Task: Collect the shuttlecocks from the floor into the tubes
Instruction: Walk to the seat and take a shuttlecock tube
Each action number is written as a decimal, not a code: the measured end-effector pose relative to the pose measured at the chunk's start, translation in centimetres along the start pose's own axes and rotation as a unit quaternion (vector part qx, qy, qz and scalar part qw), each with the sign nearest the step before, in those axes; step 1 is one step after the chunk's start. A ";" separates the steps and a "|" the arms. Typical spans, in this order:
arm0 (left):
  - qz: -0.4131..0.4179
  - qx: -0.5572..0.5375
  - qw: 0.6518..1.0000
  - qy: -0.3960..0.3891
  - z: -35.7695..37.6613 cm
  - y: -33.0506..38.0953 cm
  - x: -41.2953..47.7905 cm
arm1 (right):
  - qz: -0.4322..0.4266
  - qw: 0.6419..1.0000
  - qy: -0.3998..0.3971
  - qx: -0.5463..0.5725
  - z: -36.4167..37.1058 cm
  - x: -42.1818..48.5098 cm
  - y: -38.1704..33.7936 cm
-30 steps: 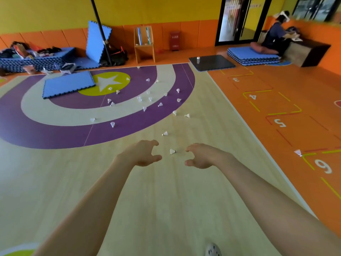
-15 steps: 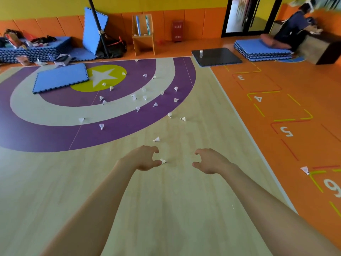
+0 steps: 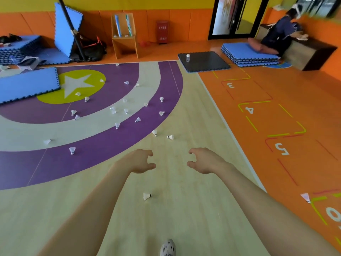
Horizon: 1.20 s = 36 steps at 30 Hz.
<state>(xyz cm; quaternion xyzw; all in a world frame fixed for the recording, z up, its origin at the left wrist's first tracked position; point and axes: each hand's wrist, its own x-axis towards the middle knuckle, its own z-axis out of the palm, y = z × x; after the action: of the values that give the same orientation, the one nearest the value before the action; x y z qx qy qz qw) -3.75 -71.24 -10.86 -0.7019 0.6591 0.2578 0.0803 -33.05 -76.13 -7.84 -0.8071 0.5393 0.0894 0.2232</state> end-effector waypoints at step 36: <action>-0.089 -0.047 0.992 0.078 -44.1 -0.1 83.7 | -0.116 0.990 -0.014 -0.078 -42.7 89.7 21.3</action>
<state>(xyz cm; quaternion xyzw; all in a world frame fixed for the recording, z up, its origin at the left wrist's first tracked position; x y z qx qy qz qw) 7.47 -165.16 -12.36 -0.7784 0.5858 0.2247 0.0183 -20.50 -176.90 -10.26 -0.8778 0.4301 0.1161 0.1763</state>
